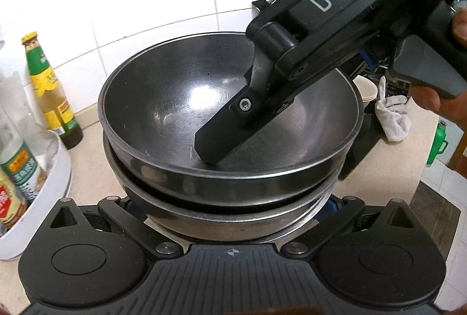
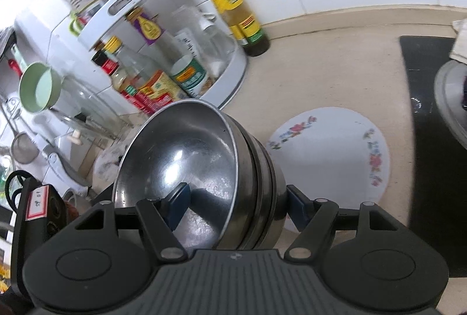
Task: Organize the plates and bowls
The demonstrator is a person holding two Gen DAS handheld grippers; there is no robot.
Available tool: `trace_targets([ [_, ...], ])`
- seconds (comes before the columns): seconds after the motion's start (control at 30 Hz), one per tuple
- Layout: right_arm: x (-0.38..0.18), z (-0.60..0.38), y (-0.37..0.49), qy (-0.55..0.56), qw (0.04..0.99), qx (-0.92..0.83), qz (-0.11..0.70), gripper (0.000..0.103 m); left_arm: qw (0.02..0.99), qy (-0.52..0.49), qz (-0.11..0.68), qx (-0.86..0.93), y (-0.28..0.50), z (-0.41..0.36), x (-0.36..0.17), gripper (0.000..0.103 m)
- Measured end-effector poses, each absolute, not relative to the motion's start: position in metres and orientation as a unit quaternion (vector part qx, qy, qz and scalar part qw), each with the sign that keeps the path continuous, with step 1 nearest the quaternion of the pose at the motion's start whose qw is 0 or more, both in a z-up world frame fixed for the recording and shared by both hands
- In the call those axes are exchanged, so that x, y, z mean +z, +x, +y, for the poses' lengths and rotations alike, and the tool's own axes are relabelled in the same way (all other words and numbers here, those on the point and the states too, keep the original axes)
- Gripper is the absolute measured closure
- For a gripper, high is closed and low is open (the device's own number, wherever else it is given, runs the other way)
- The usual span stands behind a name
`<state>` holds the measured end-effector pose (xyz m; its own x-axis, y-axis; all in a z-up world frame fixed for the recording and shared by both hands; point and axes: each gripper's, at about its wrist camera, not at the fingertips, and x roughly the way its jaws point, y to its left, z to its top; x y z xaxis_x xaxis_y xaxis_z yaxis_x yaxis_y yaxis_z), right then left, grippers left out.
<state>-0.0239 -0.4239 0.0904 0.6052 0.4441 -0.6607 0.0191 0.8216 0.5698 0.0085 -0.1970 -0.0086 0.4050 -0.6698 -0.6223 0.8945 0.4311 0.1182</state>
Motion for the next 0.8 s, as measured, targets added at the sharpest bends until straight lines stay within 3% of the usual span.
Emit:
trace_targets([
  [0.8,0.073,-0.450,-0.014,0.291,0.856,0.075,0.420,0.035,0.819,0.204,0.270,-0.464,0.021,-0.218,-0.019,0.000],
])
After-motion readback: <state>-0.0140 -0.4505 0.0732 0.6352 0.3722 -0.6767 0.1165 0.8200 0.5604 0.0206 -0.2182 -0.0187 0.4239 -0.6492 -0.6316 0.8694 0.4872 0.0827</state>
